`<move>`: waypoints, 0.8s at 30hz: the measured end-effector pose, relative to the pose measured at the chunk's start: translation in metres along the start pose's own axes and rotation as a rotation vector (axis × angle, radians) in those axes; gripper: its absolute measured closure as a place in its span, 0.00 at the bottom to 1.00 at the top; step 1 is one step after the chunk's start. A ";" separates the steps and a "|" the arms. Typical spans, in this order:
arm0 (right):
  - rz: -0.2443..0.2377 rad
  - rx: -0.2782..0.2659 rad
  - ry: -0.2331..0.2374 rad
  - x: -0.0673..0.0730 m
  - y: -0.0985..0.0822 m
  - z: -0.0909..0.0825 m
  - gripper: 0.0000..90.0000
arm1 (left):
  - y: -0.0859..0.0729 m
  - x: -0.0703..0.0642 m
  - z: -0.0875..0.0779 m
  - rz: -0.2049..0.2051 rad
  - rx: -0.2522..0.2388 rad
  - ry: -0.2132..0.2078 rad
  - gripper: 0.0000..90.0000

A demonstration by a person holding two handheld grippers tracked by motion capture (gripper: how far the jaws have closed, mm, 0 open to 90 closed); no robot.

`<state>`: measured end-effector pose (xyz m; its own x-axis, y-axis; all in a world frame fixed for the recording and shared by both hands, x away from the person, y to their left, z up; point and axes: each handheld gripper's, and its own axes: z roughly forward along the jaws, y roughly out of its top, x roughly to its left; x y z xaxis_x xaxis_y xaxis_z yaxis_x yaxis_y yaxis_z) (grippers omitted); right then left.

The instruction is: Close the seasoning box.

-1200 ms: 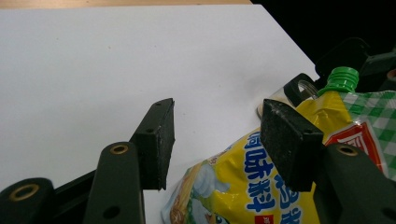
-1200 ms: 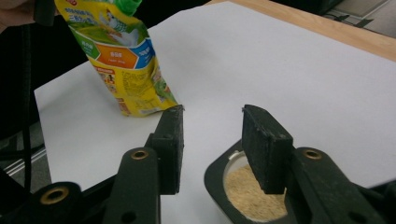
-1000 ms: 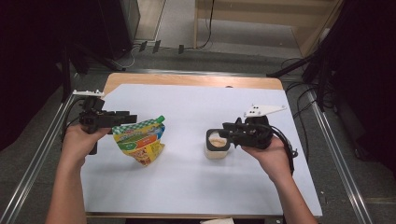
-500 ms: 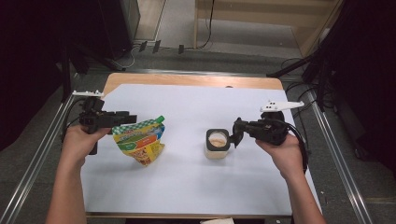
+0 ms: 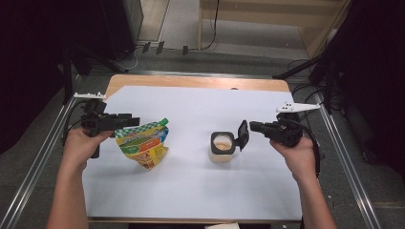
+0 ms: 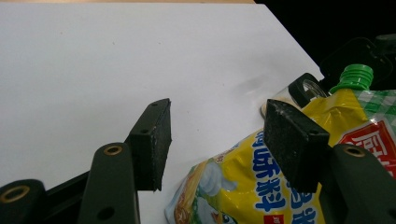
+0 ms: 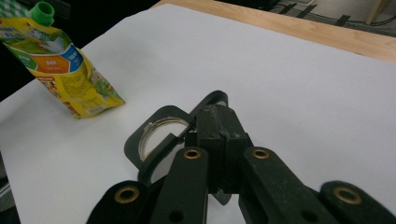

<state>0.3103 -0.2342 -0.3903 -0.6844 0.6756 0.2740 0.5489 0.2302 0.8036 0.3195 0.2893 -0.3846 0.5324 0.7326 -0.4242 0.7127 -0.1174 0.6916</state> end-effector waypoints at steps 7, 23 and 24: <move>0.016 0.035 0.008 -0.005 -0.007 0.013 1.00 | -0.002 0.005 0.000 -0.010 0.004 0.009 0.46; -0.003 0.086 0.068 0.006 -0.015 0.038 1.00 | -0.004 0.007 0.004 -0.010 0.013 0.021 0.45; -0.004 0.089 0.071 0.006 -0.016 0.039 1.00 | -0.004 0.007 0.003 -0.012 0.011 0.021 0.45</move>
<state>0.3165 -0.2063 -0.4221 -0.7173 0.6239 0.3102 0.5843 0.2961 0.7556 0.3219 0.2928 -0.3926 0.5143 0.7480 -0.4195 0.7237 -0.1161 0.6802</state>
